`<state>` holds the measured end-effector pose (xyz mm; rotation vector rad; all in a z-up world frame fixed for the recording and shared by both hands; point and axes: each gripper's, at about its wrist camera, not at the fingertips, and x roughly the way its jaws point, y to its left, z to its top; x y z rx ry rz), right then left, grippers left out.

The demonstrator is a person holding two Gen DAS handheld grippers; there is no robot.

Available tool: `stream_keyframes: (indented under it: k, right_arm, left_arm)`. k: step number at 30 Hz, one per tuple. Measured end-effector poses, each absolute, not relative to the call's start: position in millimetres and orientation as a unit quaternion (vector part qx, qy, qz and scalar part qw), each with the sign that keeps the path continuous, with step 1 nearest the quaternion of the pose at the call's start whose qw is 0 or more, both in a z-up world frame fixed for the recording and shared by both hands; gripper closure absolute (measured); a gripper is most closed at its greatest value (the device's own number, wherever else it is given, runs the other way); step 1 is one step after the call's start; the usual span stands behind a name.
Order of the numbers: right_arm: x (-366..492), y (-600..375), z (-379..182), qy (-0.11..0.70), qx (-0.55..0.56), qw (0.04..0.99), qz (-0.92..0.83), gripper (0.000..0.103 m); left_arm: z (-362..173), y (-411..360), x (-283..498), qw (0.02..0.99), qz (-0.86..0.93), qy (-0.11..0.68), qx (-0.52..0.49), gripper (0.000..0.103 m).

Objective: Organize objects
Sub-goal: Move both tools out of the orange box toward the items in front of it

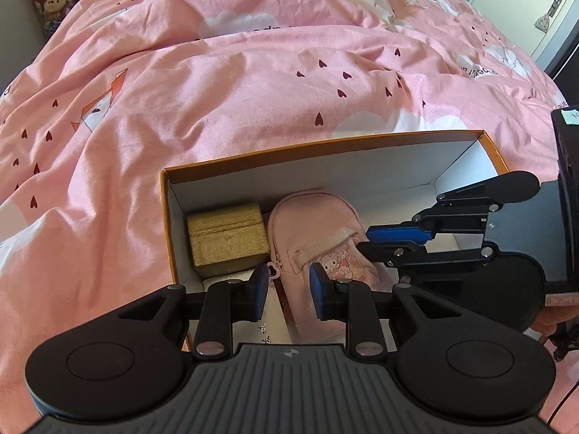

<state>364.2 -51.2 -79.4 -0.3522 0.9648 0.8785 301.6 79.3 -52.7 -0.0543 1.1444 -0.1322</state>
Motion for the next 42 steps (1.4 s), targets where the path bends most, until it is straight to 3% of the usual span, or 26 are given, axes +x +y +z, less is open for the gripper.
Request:
stream_keyframes:
  k: [7,16,20,25,27,33,42]
  right_arm:
    - [363.7,-51.4,-76.2,0.447,-0.155,0.787,0.396,0.09]
    - [309.6,-78.0,-32.7,0.397,-0.131,0.818,0.395,0.088]
    - [277.0,-98.8,-12.9,0.378,-0.096,0.833,0.393,0.072]
    - [232.9,-121.5,-0.3,0.346,-0.079,0.858,0.371,0.07]
    - [216.0,-130.4,0.3,0.34,-0.068,0.865,0.362,0.056]
    - [177.2,-145.5,-9.1,0.359,-0.06,0.87,0.333,0.045]
    - [148.1,-156.7,-29.6,0.404,-0.055,0.858,0.312,0.044]
  left_arm:
    - [-43.8,72.1,273.4,0.864,-0.054,0.499,-0.046,0.073]
    - [-10.3,42.0,211.1,0.901,-0.037,0.425,-0.072,0.073]
    - [-3.7,33.6,181.6,0.908,-0.036,0.41,-0.079,0.072]
    - [1.2,25.6,145.6,0.917,-0.046,0.389,-0.074,0.06]
    - [-0.1,23.4,133.6,0.918,-0.048,0.388,-0.069,0.059]
    - [-17.0,20.6,107.1,0.911,-0.052,0.402,-0.069,0.059]
    - [-40.0,26.6,86.2,0.887,-0.064,0.449,-0.09,0.059]
